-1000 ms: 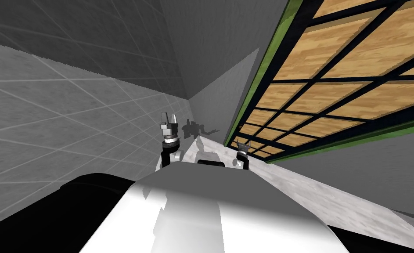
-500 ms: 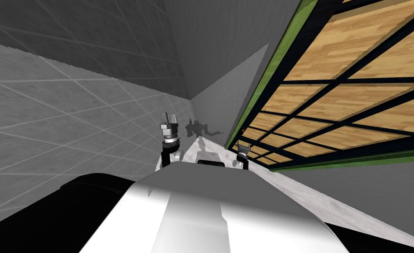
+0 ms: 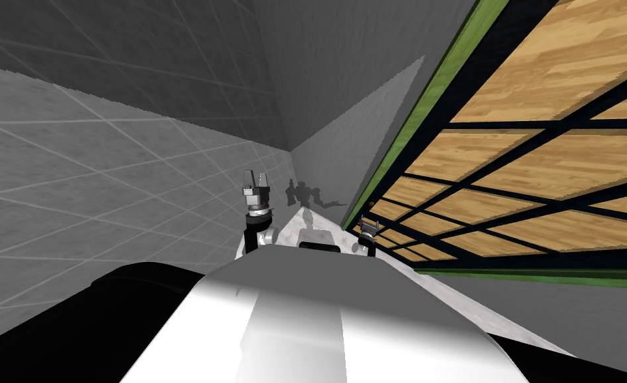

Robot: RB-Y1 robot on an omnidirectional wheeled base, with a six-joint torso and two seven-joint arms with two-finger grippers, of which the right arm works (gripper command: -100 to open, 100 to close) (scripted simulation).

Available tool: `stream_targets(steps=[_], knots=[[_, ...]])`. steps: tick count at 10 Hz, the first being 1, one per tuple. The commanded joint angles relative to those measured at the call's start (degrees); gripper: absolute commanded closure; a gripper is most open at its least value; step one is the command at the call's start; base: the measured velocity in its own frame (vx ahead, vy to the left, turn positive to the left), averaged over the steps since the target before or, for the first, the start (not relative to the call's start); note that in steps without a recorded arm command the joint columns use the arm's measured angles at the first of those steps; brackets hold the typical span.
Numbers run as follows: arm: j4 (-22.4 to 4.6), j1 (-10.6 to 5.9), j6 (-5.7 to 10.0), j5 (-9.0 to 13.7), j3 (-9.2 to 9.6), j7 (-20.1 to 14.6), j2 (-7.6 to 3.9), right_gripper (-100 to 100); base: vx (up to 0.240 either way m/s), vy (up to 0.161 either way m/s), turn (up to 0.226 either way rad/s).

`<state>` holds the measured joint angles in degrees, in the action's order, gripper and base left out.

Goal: Pull the door open

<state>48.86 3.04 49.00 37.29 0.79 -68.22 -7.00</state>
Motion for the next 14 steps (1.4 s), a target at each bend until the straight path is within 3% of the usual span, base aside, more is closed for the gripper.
stream_targets(steps=[1,2,3,7,14], knots=[[-1.9,-0.56,0.34,0.7,-0.08,-1.5,-0.09,-100,0.084,-0.094,0.109],[-3.1,-0.93,0.55,1.1,-0.13,-2.4,-0.08,-100,0.069,-0.102,0.109],[-2.4,-0.81,0.44,0.8,-0.10,-1.7,-0.06,-100,0.030,-0.050,0.025],[-4.4,0.96,1.43,1.3,-0.01,-7.4,-4.59,-100,0.187,0.009,0.045],[-7.0,3.38,2.72,1.8,0.13,-14.9,-10.71,-100,0.149,-0.010,0.034]])
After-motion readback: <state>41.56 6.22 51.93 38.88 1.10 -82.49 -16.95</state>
